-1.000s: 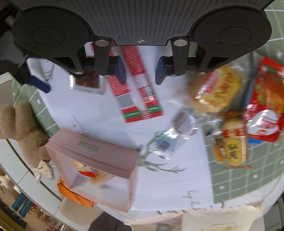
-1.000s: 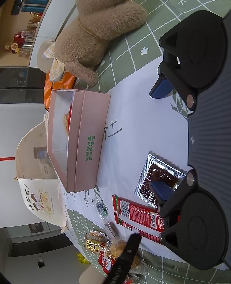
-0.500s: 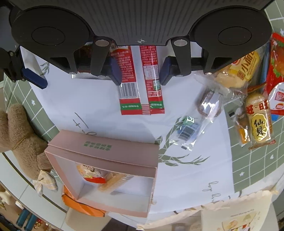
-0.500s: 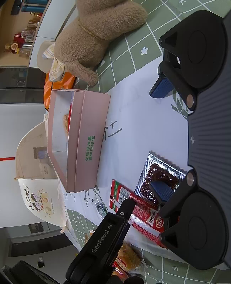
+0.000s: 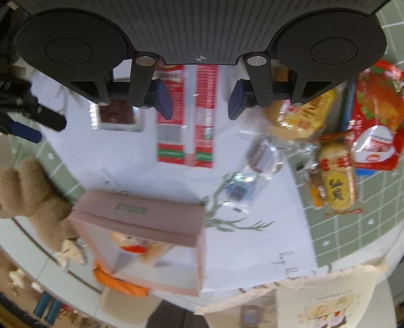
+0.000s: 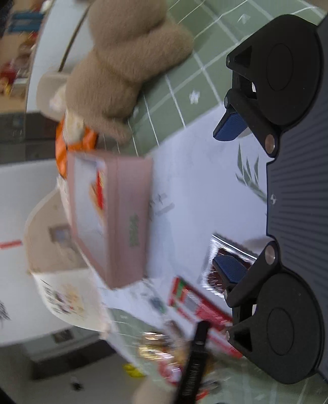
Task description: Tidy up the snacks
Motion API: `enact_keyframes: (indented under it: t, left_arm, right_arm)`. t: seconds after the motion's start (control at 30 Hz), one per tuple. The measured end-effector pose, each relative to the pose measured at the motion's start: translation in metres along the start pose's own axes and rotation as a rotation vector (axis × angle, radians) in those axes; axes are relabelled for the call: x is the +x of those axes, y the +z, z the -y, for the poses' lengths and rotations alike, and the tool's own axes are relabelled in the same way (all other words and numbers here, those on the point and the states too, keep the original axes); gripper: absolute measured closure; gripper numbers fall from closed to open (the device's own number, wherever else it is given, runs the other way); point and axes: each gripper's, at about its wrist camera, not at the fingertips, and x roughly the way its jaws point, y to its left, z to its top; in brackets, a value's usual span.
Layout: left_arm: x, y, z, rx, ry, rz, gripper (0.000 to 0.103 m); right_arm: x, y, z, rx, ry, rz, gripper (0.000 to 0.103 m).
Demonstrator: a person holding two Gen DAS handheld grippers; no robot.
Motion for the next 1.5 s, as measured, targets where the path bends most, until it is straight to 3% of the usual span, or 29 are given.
enact_keyframes:
  t: [0.07,0.2,0.53,0.7,0.87,1.0,1.07,1.17,1.23,1.3,1.4,1.5]
  left_arm:
    - [0.006,0.001,0.013,0.049,-0.007,-0.033,0.05]
    - [0.019,-0.003,0.033,0.131,0.087,-0.051,0.039]
    - [0.021,0.003,0.018,0.077,0.051,-0.023,0.04]
    - [-0.002,-0.028,0.005,0.033,0.034,-0.02,0.047]
    - [-0.032,-0.069,-0.02,-0.066,0.042,-0.02,0.047]
    - [-0.046,-0.085,-0.033,-0.118,0.015,-0.029,0.049]
    - [-0.05,-0.09,-0.036,-0.127,0.017,-0.034,0.063]
    - [-0.054,-0.096,-0.046,-0.156,-0.008,-0.042,0.068]
    - [-0.057,-0.098,-0.056,-0.191,-0.017,-0.049,0.069]
    - [-0.06,-0.1,-0.065,-0.225,-0.01,-0.046,0.069]
    - [-0.061,-0.101,-0.073,-0.258,-0.012,-0.046,0.073]
    - [-0.057,-0.097,-0.069,-0.225,-0.042,-0.056,0.073]
  right_arm:
    - [-0.008,0.005,0.008,0.038,0.004,0.021,0.005]
    - [-0.01,0.003,0.01,0.046,0.008,0.019,0.005]
    - [0.0,-0.018,-0.027,-0.115,0.052,-0.068,0.005]
    - [-0.003,0.0,-0.048,-0.179,0.061,-0.009,0.005]
    - [0.025,0.04,-0.076,-0.167,0.18,-0.022,0.005]
    - [0.073,0.066,-0.118,-0.17,0.253,-0.081,0.015]
    - [0.097,0.073,-0.144,-0.188,0.277,-0.117,0.015]
    - [0.132,0.074,-0.182,-0.263,0.24,-0.149,0.017]
    - [0.148,0.07,-0.201,-0.343,0.214,-0.162,0.024]
    - [0.15,0.062,-0.21,-0.415,0.194,-0.148,0.026]
    - [0.141,0.055,-0.205,-0.486,0.155,-0.144,0.046]
    - [0.122,0.048,-0.185,-0.522,0.164,-0.157,0.05]
